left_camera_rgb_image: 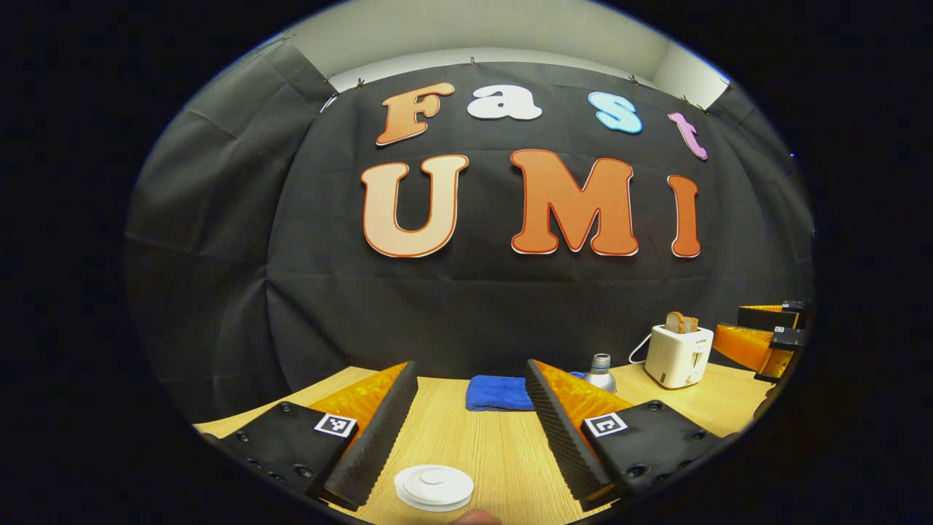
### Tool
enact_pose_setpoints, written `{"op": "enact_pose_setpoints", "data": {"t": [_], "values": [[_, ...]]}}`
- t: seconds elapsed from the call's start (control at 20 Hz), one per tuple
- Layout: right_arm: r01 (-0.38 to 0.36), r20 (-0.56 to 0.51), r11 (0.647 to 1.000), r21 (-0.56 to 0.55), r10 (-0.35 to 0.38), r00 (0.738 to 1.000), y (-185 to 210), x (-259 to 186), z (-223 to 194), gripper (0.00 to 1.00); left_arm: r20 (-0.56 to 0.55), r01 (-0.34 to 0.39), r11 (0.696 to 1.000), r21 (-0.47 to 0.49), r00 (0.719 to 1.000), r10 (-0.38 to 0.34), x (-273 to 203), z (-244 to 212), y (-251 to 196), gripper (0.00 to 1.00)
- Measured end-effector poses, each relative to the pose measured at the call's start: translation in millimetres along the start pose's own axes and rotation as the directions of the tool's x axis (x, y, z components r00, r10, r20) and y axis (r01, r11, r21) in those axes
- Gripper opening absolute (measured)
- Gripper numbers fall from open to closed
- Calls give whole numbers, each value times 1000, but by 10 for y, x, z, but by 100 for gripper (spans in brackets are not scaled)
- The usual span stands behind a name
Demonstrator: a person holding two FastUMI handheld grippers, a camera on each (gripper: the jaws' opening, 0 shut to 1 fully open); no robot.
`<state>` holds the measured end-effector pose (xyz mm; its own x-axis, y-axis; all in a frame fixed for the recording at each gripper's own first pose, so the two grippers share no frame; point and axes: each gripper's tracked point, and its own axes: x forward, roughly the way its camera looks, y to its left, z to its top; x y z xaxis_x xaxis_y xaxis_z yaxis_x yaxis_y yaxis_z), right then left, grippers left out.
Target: Open the teacup lid with one hand, grasp the water bottle and pour water into the teacup with the other hand; after pouring, place the water bottle on the coaster and then close the teacup lid.
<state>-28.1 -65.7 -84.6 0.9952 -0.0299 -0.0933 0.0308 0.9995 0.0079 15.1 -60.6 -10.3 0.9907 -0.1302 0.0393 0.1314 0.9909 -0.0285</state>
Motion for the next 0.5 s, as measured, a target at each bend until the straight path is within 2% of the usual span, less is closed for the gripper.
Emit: {"op": "enact_pose_setpoints", "data": {"t": [0.5], "values": [[-8,-6,1000,-13,8,1000,80,26,-12,99,-2,-4,1000,5,1000,4,-7,-7,33,100]]}}
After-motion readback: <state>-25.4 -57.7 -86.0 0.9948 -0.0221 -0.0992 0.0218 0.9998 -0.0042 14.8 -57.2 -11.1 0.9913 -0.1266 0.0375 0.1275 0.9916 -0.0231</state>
